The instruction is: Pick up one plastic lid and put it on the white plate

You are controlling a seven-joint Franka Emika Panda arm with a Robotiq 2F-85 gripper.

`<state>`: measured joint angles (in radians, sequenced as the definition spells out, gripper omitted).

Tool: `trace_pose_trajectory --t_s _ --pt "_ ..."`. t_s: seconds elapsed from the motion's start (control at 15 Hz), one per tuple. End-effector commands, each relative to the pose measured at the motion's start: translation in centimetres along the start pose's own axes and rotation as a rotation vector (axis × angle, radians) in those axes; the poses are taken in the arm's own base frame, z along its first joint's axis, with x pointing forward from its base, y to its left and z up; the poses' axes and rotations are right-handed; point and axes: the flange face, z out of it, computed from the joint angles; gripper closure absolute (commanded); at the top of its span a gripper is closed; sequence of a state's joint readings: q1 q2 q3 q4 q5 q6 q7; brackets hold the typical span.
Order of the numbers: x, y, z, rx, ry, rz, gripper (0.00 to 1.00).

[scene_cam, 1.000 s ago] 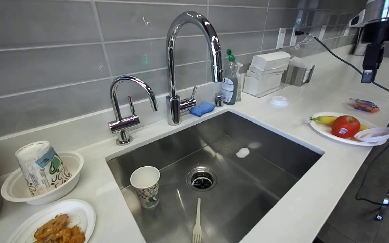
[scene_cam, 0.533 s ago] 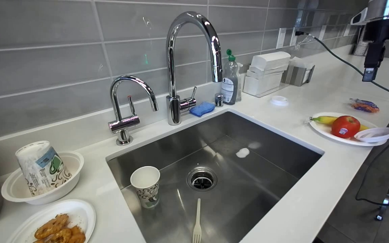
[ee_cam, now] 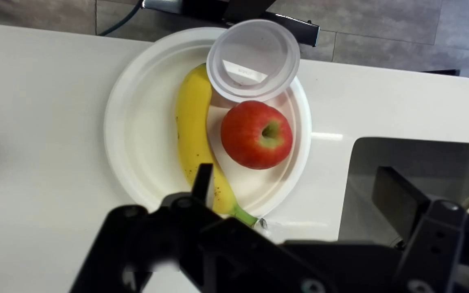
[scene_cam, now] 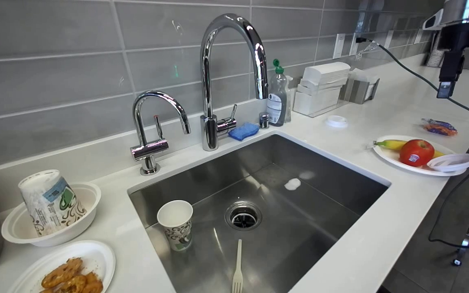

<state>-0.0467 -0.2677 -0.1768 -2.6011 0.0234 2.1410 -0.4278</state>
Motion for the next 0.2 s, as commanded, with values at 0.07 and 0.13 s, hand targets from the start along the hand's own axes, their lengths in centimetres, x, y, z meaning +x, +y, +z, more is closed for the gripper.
trace_pose_trajectory --t_s 0.07,0.13 --pt "0.01 -0.01 -0.05 0.0 -0.001 0.0 0.0" --pt "0.01 -0.01 -0.05 0.0 -0.001 -0.001 0.0"
